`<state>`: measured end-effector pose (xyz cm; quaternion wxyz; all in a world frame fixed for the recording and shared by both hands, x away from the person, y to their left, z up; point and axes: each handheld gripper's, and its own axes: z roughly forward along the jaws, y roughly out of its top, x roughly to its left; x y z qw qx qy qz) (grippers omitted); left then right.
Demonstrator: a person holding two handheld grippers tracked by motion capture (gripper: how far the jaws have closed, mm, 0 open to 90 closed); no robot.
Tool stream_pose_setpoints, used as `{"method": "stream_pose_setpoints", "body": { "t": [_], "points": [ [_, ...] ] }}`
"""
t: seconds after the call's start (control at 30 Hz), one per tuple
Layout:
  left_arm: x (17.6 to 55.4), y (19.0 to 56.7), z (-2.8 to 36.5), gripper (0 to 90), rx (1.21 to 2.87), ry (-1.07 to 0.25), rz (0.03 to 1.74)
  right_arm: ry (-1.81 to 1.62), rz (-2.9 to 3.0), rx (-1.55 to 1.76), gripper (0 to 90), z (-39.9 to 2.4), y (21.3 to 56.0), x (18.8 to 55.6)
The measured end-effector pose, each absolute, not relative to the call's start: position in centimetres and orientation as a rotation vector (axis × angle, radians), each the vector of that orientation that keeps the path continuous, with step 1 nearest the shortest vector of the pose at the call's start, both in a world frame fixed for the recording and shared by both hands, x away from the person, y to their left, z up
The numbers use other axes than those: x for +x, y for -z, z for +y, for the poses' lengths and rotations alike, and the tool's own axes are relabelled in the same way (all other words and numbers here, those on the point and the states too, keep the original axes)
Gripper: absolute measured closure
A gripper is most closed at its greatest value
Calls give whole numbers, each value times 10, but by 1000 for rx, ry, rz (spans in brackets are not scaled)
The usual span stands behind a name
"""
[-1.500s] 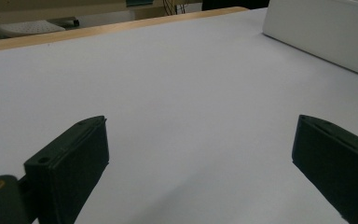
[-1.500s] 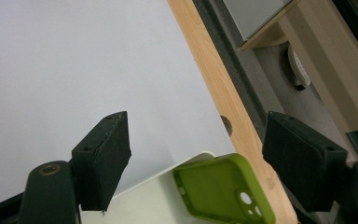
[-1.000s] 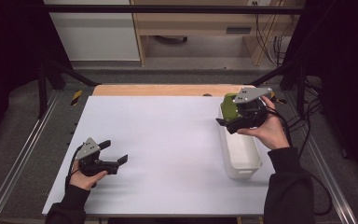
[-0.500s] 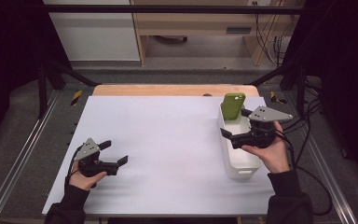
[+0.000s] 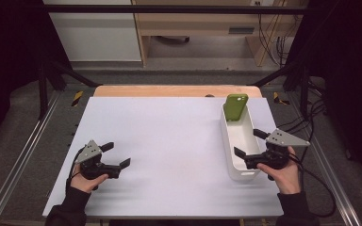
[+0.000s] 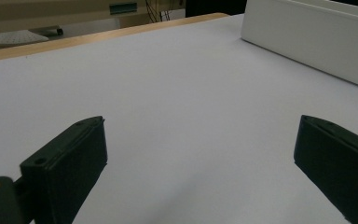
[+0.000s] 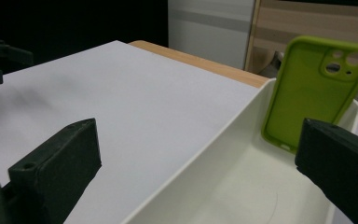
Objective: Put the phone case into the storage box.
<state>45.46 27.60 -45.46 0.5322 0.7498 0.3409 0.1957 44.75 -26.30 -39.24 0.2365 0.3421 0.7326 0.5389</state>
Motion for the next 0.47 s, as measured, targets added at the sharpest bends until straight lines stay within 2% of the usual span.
{"method": "stream_pose_setpoints", "body": {
  "t": [0.47],
  "points": [
    [453, 454, 275, 20, 1790, -461, 791, -1514, 1949, 957, 5, -284, 417, 436]
  ]
}}
